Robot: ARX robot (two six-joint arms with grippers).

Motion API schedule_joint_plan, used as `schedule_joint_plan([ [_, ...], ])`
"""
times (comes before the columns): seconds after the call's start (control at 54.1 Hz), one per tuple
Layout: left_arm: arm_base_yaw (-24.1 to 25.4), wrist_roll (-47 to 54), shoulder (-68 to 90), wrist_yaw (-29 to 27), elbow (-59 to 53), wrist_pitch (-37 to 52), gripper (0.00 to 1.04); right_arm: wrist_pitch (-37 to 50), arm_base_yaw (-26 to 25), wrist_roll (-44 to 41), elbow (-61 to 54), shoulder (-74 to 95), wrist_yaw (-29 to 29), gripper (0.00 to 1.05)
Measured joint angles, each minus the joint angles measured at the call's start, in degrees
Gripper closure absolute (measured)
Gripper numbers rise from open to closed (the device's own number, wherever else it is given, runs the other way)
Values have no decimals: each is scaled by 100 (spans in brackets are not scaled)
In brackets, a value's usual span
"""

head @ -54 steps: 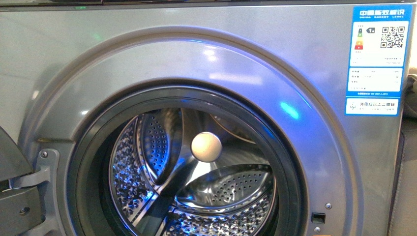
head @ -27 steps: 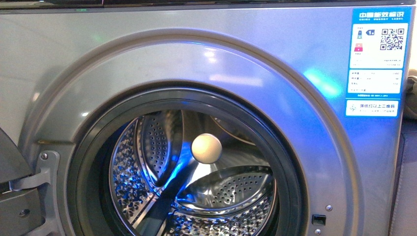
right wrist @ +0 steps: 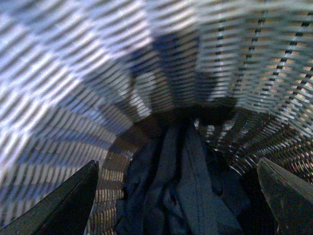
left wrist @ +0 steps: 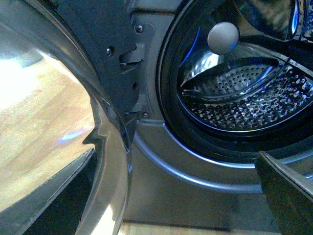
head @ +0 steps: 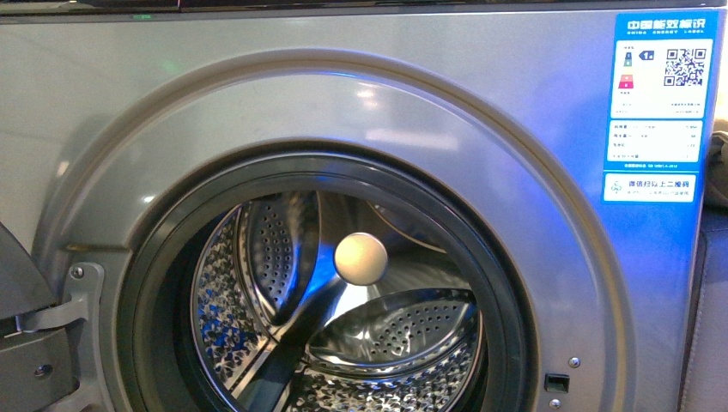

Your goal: Put clothes into washing machine

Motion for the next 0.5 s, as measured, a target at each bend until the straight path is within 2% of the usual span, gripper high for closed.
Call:
schedule_joint_plan([
  [0.166,0,0,0,0,0,0,7,-4,118,-492,533,1530,389,7],
  [0.499,0,0,0,0,0,0,7,485,302,-942,734,2798,815,7],
])
